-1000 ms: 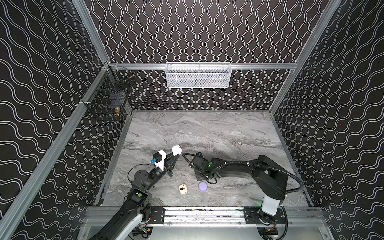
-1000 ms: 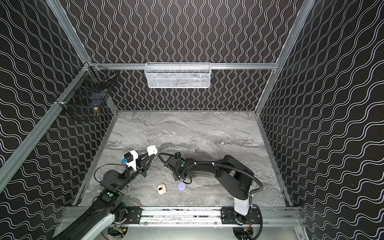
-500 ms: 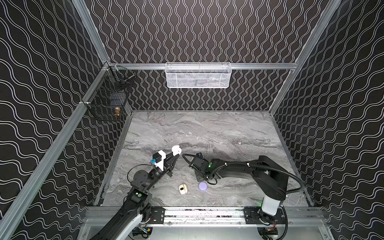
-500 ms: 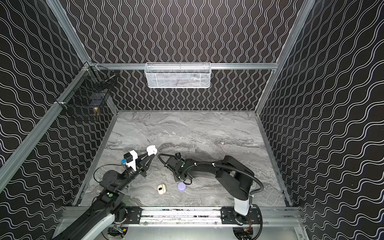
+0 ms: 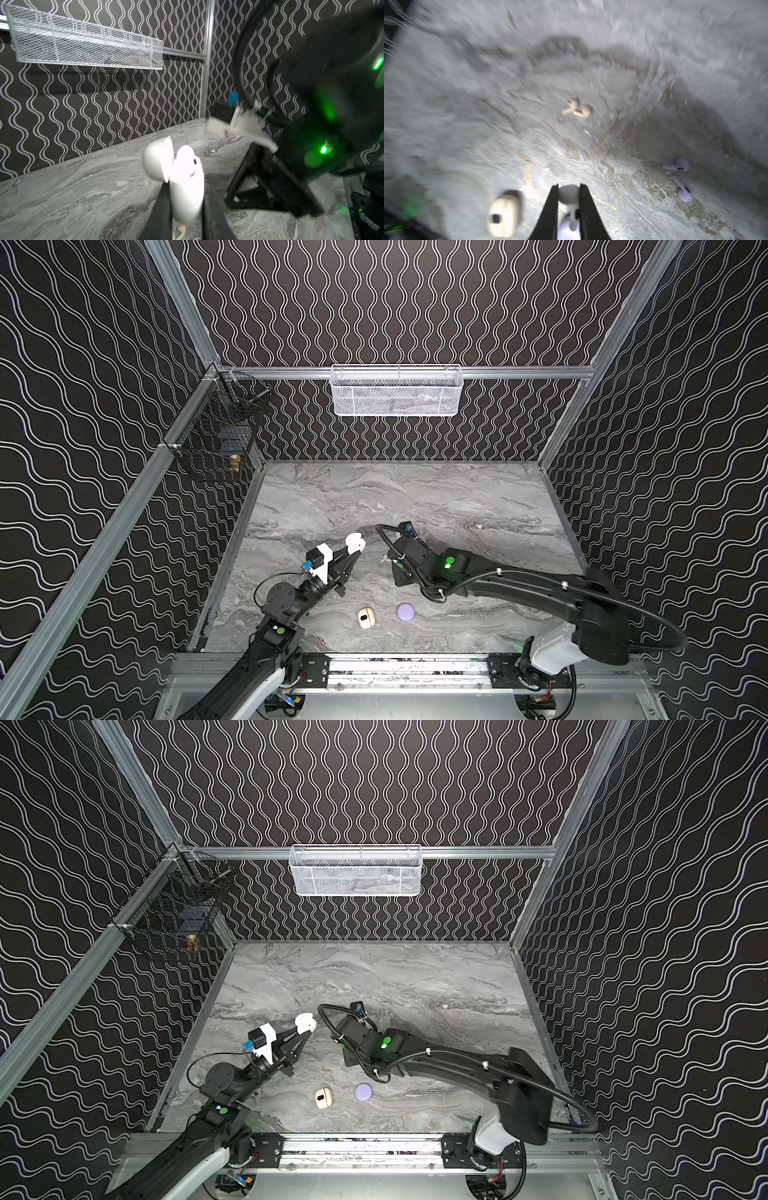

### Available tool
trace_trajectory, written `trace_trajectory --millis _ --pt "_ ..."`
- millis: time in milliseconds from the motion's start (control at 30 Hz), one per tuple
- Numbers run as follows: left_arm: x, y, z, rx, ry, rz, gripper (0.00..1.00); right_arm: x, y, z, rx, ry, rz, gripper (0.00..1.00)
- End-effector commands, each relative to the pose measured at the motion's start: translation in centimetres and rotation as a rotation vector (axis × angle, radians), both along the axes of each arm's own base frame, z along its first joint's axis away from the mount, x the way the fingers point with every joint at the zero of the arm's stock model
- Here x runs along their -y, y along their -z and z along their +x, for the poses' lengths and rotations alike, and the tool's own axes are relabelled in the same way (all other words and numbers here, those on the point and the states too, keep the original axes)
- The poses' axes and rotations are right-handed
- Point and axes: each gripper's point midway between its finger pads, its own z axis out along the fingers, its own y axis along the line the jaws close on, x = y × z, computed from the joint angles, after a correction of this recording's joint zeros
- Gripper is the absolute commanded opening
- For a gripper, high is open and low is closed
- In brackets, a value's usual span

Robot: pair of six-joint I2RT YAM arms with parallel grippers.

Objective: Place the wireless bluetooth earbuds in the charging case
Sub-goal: 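Lift the earbud and carry it toward the case in the left gripper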

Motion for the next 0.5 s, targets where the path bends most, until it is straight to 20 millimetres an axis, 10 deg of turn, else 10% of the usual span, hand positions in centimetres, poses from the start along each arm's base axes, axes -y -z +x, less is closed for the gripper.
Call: trace_trajectory --millis 0,233,467 --pt "0.3 -1.8 -1.2 0.087 0.052 -0.039 0.00 -0.1 -5.6 -0.2 0.136 0.012 0.089 0.13" --pt "0.9 -2.4 -2.2 0.137 0.116 -0.052 0.00 -3.4 -14.8 -3.6 0.315 -0.102 0.334 0.12" --pt "1.0 -2.6 -2.5 0.148 0.132 -0.058 0.00 -6.9 -17.5 -5.8 0.372 -0.196 0.438 0.12"
